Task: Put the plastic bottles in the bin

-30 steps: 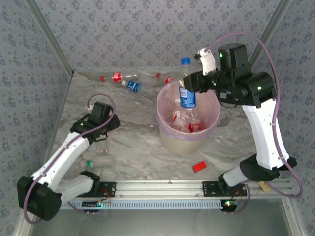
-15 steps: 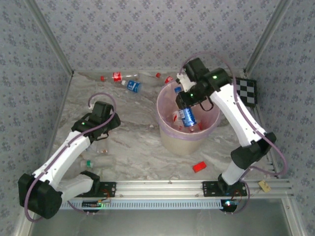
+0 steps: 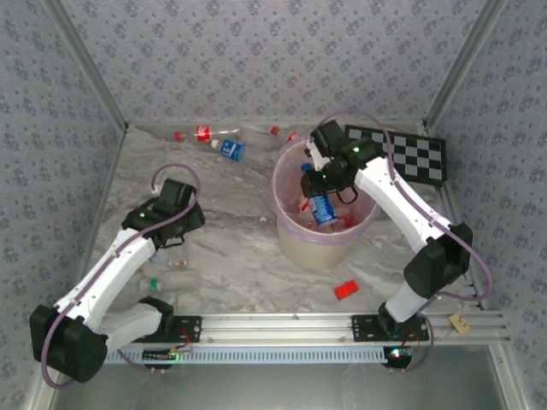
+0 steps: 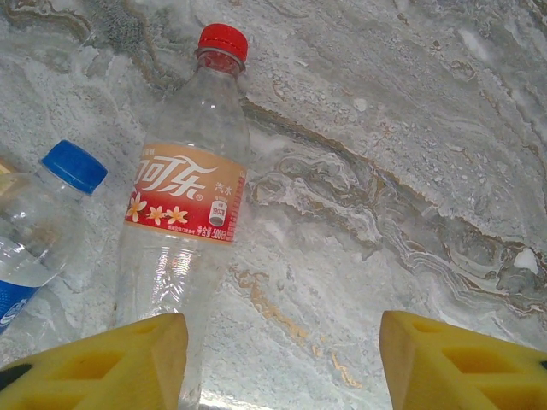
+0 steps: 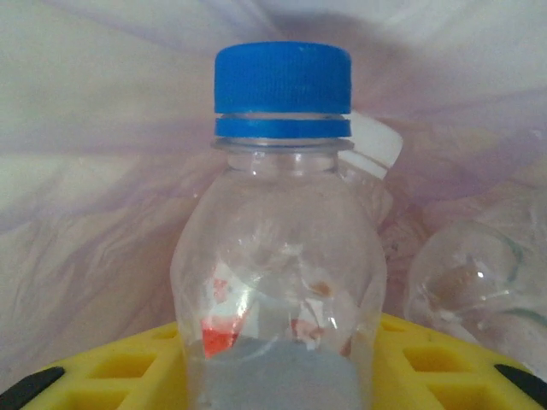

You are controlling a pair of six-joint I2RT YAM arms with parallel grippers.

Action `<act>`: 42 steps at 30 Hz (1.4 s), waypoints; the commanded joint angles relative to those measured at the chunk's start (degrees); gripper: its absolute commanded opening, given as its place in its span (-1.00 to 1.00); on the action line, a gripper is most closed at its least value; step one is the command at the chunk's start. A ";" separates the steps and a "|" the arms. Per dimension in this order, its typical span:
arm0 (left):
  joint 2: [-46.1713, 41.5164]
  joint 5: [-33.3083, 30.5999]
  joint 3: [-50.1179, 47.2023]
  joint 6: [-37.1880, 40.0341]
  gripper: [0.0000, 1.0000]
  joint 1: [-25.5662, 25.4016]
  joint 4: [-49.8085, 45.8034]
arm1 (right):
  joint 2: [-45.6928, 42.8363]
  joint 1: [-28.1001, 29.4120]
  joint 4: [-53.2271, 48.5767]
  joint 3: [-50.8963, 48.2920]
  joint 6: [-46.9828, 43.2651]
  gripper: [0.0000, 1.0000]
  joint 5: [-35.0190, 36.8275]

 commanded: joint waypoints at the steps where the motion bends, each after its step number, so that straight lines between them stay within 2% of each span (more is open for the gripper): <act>1: -0.69 -0.08 1.10 0.79 0.26 0.33 -1.93 | 5.14 -0.89 3.35 -6.57 2.66 -0.04 4.25; 8: 0.51 -1.18 2.05 2.84 0.40 0.37 -6.00 | 6.48 -2.83 2.28 -6.76 0.66 0.00 10.64; 15: 2.44 -2.82 1.01 3.51 0.56 0.17 -8.82 | 4.19 -7.80 3.83 -5.06 -0.53 0.03 11.44; 18: 3.52 -4.13 0.20 3.36 0.62 0.06 -9.36 | 2.53 -8.48 3.99 -3.35 -1.29 0.12 7.14; 22: 5.00 -5.14 -1.77 2.08 0.71 0.24 -8.91 | -0.21 -8.64 3.87 0.03 -1.63 0.46 -4.88; 25: 5.48 -5.03 -3.41 1.20 0.75 0.46 -7.85 | -2.39 -8.63 2.42 2.29 -1.38 0.66 -9.86; 29: 5.75 -4.21 -5.03 0.74 0.78 1.20 -7.13 | -5.65 -8.63 0.30 4.65 -1.12 0.80 -11.45; 36: 6.41 -1.72 -8.27 -0.33 0.80 2.25 -4.38 | -10.47 -8.90 -2.89 7.80 -0.86 0.91 -10.03; 42: 9.14 0.51 -10.20 -0.40 0.69 2.79 -0.76 | -15.94 -9.69 1.34 6.49 -0.59 0.96 -8.89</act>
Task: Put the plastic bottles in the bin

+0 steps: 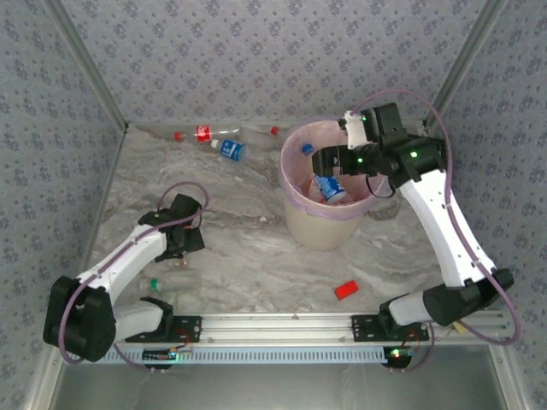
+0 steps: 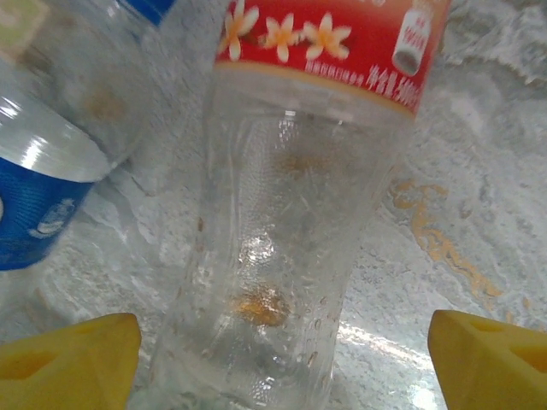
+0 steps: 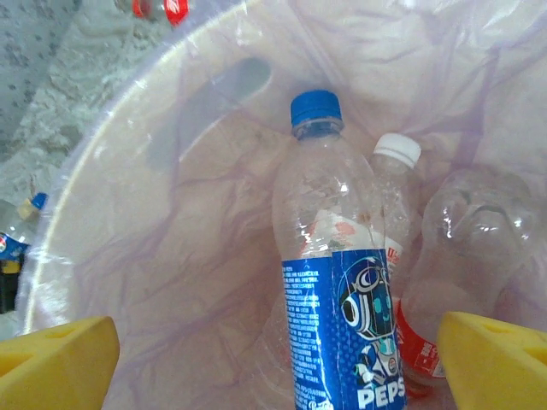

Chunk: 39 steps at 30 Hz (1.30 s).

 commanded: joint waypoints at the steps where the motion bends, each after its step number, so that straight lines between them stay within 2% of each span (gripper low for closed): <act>1: 1.46 1.46 -0.60 -0.52 0.64 0.36 2.28 | -3.08 -0.67 1.99 -0.40 0.55 0.97 1.06; 8: 3.97 1.29 -1.27 -0.42 0.22 0.36 4.41 | -7.71 -2.34 7.14 -5.37 2.17 0.99 1.12; 20: 2.12 1.78 0.90 -0.09 -0.21 0.27 5.10 | -7.57 -2.50 8.18 -5.39 2.15 0.97 -1.93; 24: 0.46 4.70 3.68 0.13 -0.25 -0.03 5.54 | -6.71 -2.13 9.33 -4.06 2.17 0.97 -6.10; 27: -1.72 10.88 5.93 0.94 -0.25 -0.61 9.71 | -5.26 -0.64 9.64 -1.84 1.93 0.96 -7.21; 32: -2.54 20.87 11.20 2.57 -0.25 -1.71 17.29 | 1.08 7.32 6.87 5.33 -0.94 0.92 -0.67; 39: -5.99 25.44 13.78 4.10 -0.25 -7.07 30.17 | 10.35 14.60 10.68 13.81 0.37 0.89 -5.45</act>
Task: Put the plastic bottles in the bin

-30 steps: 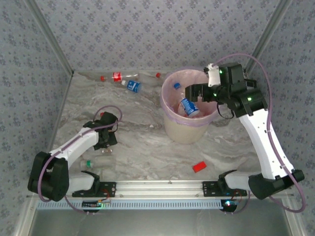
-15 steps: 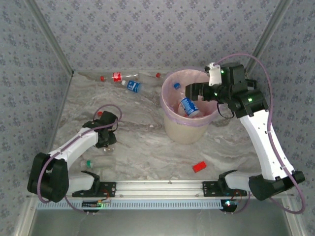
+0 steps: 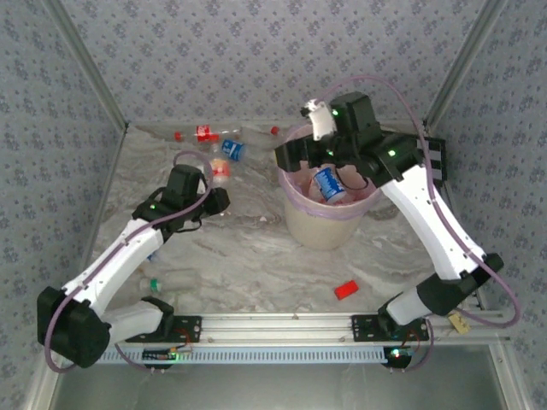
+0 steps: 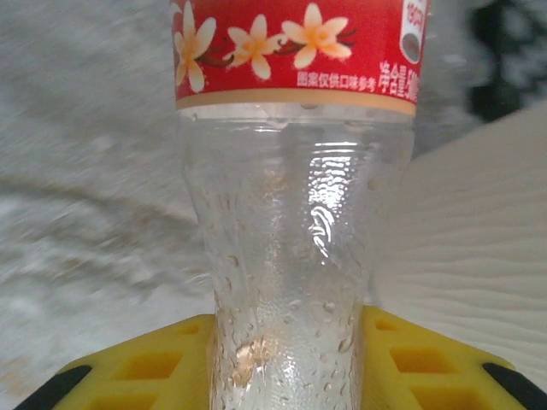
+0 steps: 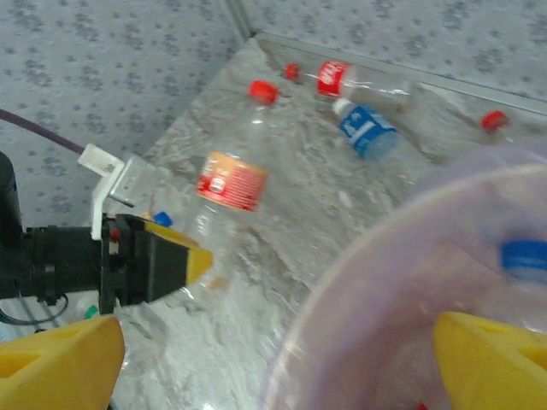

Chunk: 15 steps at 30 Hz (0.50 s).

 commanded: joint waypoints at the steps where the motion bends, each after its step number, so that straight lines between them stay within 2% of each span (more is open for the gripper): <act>1: -2.97 5.27 1.09 1.14 -0.26 -1.51 10.14 | 4.65 2.06 1.25 5.88 0.06 0.88 -2.14; 7: -7.18 6.75 -2.58 0.91 -0.28 -4.17 20.61 | 13.41 3.75 0.45 13.58 1.75 0.77 -3.59; 11: -9.33 6.82 -3.90 1.70 -0.28 -5.07 22.14 | 17.32 4.86 1.20 16.38 2.77 0.69 -6.64; 15: -10.12 6.75 -4.47 1.81 -0.28 -5.35 22.10 | 19.89 6.02 2.03 17.99 3.55 0.73 -8.76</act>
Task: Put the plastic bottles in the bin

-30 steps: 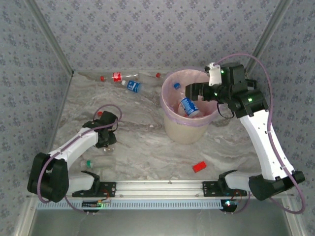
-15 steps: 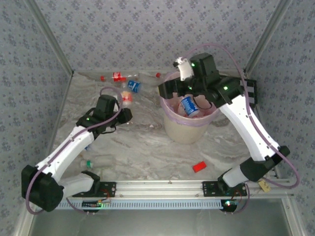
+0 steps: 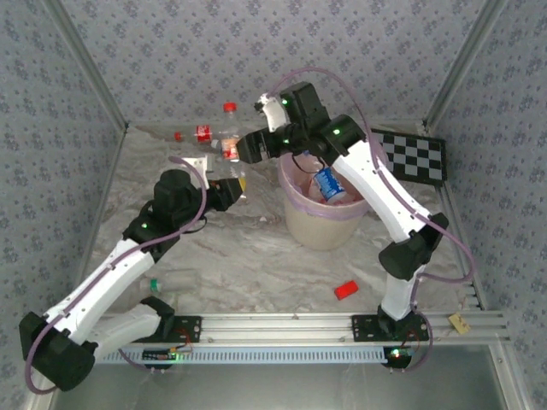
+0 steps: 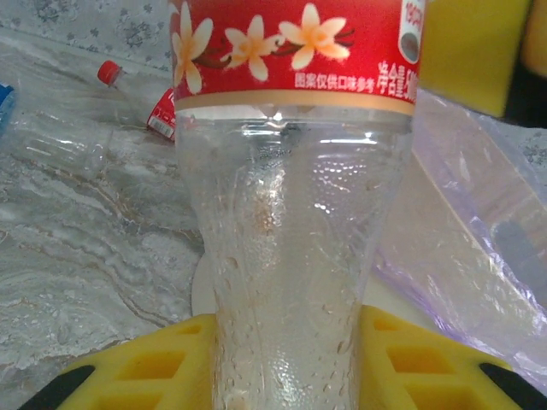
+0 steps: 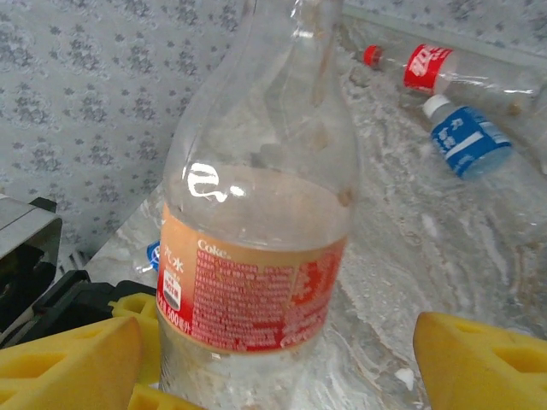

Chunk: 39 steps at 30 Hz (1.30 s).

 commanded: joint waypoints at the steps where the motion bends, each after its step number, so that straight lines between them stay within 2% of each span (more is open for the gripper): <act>1: -1.21 0.84 -0.50 1.22 -0.28 -0.46 3.53 | 1.86 1.05 1.07 3.24 1.70 0.75 -3.75; 6: -1.34 0.87 -0.50 1.36 -0.28 -0.73 3.38 | 4.21 1.52 1.07 4.44 2.42 0.77 -4.58; 12: -1.68 0.45 -0.83 1.44 -0.28 -0.73 2.79 | 4.59 1.74 1.31 4.44 2.43 0.42 -4.70; 17: -1.69 0.31 -0.94 1.44 -0.25 -0.73 2.57 | 4.59 1.70 1.34 4.44 2.34 0.21 -4.52; 20: -1.65 0.27 -0.78 1.53 -0.17 -0.73 2.32 | 4.50 1.74 1.66 4.44 2.34 0.11 -4.52; 23: -1.62 0.16 -0.61 1.71 -0.01 -0.73 1.88 | 4.50 1.69 1.98 4.55 2.25 0.06 -4.60; 26: -2.01 -0.82 -0.68 1.83 0.41 -0.73 0.77 | 4.47 1.54 2.21 5.20 2.25 0.04 -4.82; 28: -2.59 -1.95 -0.89 1.80 0.60 -0.73 -0.31 | 4.50 1.34 1.87 6.29 2.25 0.04 -4.87; 30: -3.79 -3.65 -1.35 1.62 0.73 -0.73 -2.20 | 4.50 0.69 1.22 7.93 2.08 0.02 -4.86; 33: -6.21 -7.67 -2.24 0.48 0.80 -0.73 -6.46 | 4.24 -0.45 0.69 10.27 1.91 -0.02 -5.50; 39: -9.32 -23.29 -2.53 -5.27 0.80 -0.64 -23.33 | 3.27 -2.39 -3.35 17.30 0.62 -0.06 -5.27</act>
